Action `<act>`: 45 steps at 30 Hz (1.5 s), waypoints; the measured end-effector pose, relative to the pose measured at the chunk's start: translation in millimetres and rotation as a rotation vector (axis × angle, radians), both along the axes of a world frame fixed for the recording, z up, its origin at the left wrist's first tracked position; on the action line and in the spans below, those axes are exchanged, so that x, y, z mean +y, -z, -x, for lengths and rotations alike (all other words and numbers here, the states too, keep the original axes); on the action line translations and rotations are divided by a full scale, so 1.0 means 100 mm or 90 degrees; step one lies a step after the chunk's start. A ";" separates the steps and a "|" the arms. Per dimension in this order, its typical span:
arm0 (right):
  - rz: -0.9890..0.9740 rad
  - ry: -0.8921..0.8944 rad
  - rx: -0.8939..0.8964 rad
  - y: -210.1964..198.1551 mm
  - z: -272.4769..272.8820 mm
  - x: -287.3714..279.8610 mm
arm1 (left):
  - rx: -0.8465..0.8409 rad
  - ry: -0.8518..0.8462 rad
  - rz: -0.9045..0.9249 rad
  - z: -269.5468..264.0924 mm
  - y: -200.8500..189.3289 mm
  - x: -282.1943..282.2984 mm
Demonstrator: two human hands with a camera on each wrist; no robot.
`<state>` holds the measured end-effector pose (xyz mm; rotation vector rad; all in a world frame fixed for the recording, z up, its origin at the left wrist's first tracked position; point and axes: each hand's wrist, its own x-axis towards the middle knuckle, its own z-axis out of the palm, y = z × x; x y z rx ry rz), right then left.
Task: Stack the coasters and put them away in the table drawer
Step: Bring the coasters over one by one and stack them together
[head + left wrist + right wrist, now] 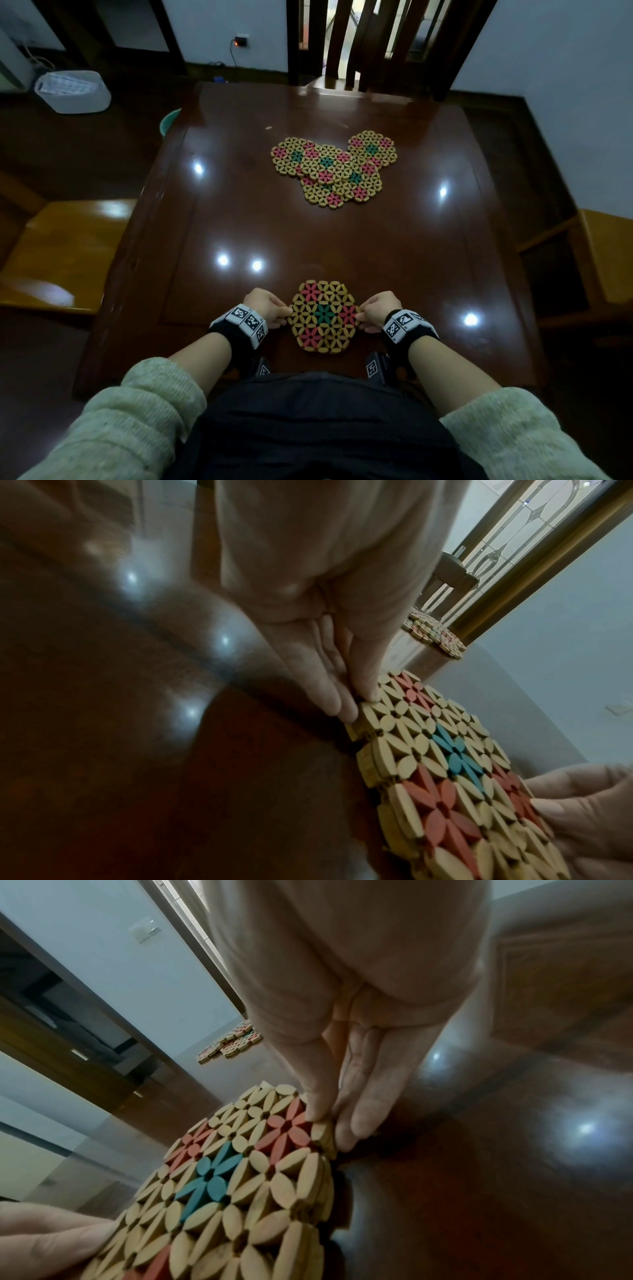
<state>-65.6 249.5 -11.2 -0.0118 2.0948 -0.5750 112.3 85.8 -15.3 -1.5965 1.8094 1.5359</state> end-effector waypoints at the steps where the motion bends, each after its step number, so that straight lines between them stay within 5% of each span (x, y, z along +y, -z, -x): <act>1: 0.002 0.002 0.003 0.00 -0.01 0.00 | 0.002 0.001 0.002 -0.01 0.00 0.00; 29: -0.016 -0.053 0.017 -0.03 -0.05 0.00 | -0.005 0.052 0.043 0.01 0.02 0.00; 37: -0.056 -0.207 -0.058 -0.29 0.19 -0.10 | -0.076 0.190 0.070 0.27 -0.14 -0.22; 45: 0.022 -0.201 0.057 -0.24 0.75 -0.56 | 0.048 0.160 0.067 0.76 -0.15 -0.58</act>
